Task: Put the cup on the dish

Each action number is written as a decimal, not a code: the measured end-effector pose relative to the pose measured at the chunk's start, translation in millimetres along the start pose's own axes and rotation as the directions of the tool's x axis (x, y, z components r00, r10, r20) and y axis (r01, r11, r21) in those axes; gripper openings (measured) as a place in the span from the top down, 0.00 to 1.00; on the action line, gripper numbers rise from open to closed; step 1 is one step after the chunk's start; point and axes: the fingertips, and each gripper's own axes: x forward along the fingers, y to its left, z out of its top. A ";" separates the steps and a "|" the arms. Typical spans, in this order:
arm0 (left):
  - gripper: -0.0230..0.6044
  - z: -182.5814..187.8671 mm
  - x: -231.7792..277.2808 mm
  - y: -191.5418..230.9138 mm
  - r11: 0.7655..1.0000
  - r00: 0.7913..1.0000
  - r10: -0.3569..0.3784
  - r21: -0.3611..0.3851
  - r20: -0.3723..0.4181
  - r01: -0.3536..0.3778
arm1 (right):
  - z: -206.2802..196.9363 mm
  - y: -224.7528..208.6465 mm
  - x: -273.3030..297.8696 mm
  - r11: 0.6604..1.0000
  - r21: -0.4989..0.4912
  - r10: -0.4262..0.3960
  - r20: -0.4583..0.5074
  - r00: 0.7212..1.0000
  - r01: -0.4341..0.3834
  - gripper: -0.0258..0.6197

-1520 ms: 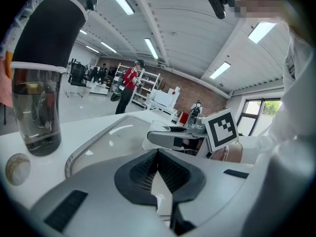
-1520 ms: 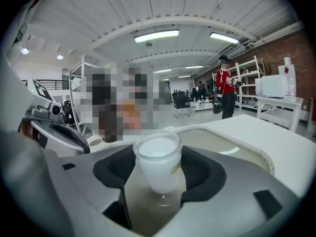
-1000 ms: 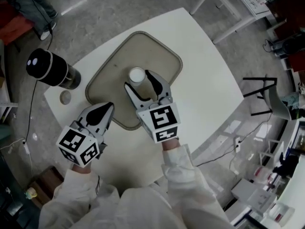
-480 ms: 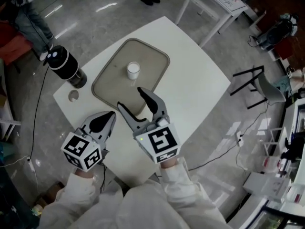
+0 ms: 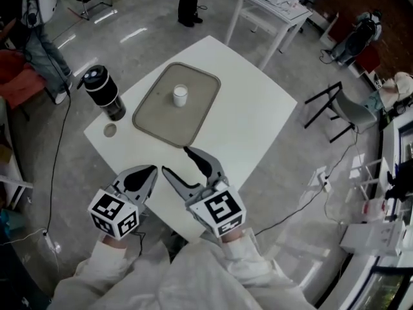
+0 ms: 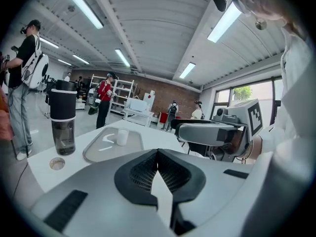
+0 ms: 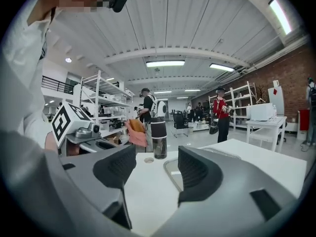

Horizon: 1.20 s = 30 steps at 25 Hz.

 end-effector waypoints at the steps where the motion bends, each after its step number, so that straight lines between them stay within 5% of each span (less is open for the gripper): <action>1: 0.95 -2.1 -5.5 -3.2 1.000 1.000 -0.002 0.008 -0.003 0.002 | -0.6 5.9 -4.0 1.000 0.015 0.002 0.000 1.000 -0.002 0.53; 7: 0.95 -4.8 -27.9 -14.0 0.999 1.000 -0.006 0.033 0.011 0.005 | 2.6 30.3 -17.6 0.998 0.056 0.021 0.012 1.000 -0.022 0.59; 12: 0.95 -0.4 -33.9 -25.7 0.999 0.999 0.011 0.039 0.042 -0.013 | -3.2 32.4 -33.7 0.991 0.135 -0.014 0.035 0.999 0.009 0.87; 30: 0.95 0.5 -14.7 -72.7 1.000 0.998 0.016 -0.011 0.056 -0.015 | -13.4 35.3 -65.4 0.997 0.025 0.073 -0.026 0.997 -0.072 0.94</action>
